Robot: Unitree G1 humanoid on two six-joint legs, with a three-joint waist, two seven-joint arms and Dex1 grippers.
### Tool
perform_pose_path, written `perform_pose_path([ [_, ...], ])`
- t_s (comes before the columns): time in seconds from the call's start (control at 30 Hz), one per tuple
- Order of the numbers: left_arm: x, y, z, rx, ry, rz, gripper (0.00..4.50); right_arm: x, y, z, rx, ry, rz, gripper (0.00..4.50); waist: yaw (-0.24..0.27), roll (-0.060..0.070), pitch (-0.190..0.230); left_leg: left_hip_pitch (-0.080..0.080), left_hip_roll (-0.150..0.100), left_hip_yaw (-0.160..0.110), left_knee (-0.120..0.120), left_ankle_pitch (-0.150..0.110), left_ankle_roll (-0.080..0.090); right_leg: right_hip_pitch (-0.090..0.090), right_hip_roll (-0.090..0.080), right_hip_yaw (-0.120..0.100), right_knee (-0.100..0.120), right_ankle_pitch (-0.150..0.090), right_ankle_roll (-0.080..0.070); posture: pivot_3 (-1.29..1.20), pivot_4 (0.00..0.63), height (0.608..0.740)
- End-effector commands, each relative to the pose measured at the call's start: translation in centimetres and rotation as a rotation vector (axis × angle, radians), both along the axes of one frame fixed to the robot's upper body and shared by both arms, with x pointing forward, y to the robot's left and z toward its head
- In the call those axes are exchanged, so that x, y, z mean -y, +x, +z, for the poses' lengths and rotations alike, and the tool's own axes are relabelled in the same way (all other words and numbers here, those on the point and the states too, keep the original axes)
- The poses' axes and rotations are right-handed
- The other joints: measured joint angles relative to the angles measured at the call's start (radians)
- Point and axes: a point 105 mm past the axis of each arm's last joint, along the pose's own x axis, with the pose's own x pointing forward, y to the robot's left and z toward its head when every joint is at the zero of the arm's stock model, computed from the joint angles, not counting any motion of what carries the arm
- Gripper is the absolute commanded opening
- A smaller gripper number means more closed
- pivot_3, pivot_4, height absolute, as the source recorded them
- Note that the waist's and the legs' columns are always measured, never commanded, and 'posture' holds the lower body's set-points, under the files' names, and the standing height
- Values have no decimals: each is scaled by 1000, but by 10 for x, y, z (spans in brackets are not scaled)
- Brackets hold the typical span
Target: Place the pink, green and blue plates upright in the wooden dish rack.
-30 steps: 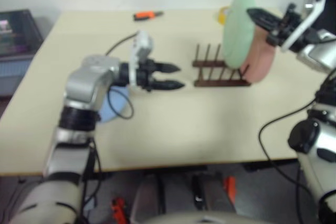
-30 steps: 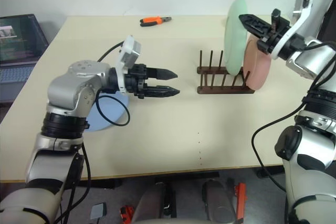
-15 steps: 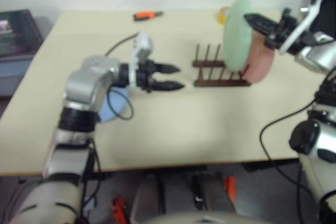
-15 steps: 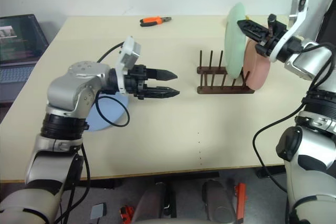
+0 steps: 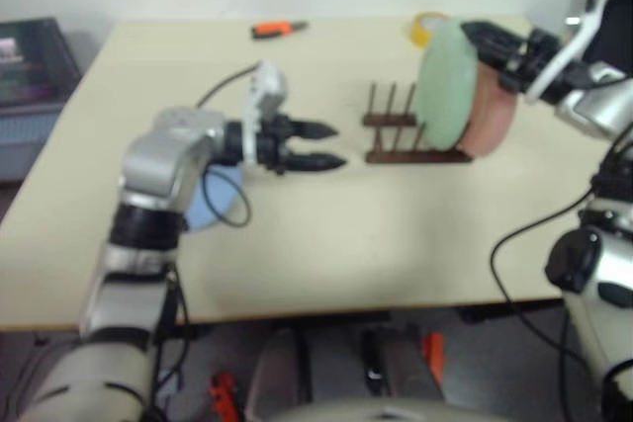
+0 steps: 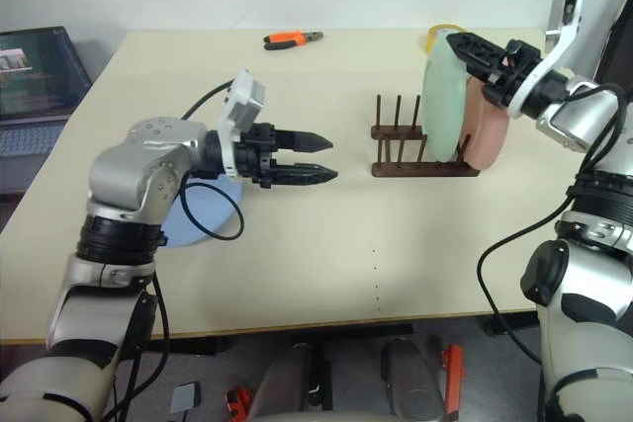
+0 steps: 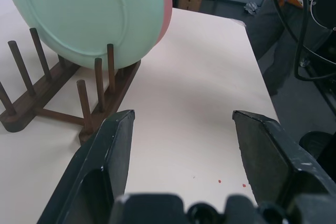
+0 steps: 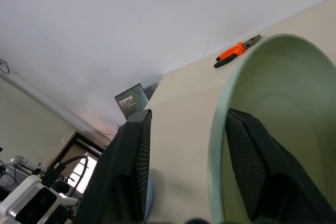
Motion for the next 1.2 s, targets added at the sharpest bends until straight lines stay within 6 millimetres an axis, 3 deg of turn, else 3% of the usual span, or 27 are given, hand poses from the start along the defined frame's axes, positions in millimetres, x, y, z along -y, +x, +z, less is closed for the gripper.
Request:
perform_pose_path([
  [0.03,4,-6,13,55,-17,-30,3291,4,-9,22,111,-39,-23,2302,0,0,0,0,0,0,0,0,0,0,0,0,0,0,0,0,150,740],
  [0.5,4,-6,13,55,-14,-28,3291,3,5,15,158,-235,-172,2302,0,0,0,0,0,0,0,0,0,0,0,0,0,0,0,0,150,740],
  [0.7,1,-5,13,56,-13,-16,3291,3,1,24,226,-325,-205,2302,0,0,0,0,0,0,0,0,0,0,0,0,0,0,0,0,150,740],
  [0.8,-11,2,22,72,-31,41,3291,0,-17,44,336,-428,-213,2302,1,0,0,0,0,0,0,0,0,0,0,0,0,0,0,0,150,740],
  [0.9,-28,9,34,106,-38,117,3291,-13,-39,63,455,-519,-169,2302,0,0,0,0,0,0,0,0,0,-1,0,0,0,0,0,0,150,740],
  [1.03,-79,23,54,189,15,318,3291,-37,-61,71,556,-599,-95,2302,-4,0,0,1,2,0,0,0,0,-1,2,0,1,-1,-1,0,150,740],
  [1.2,-167,38,71,268,152,642,3291,-79,-61,27,599,-798,-12,2302,-3,0,0,3,12,-1,0,0,0,-1,6,-1,1,0,-5,0,150,740],
])
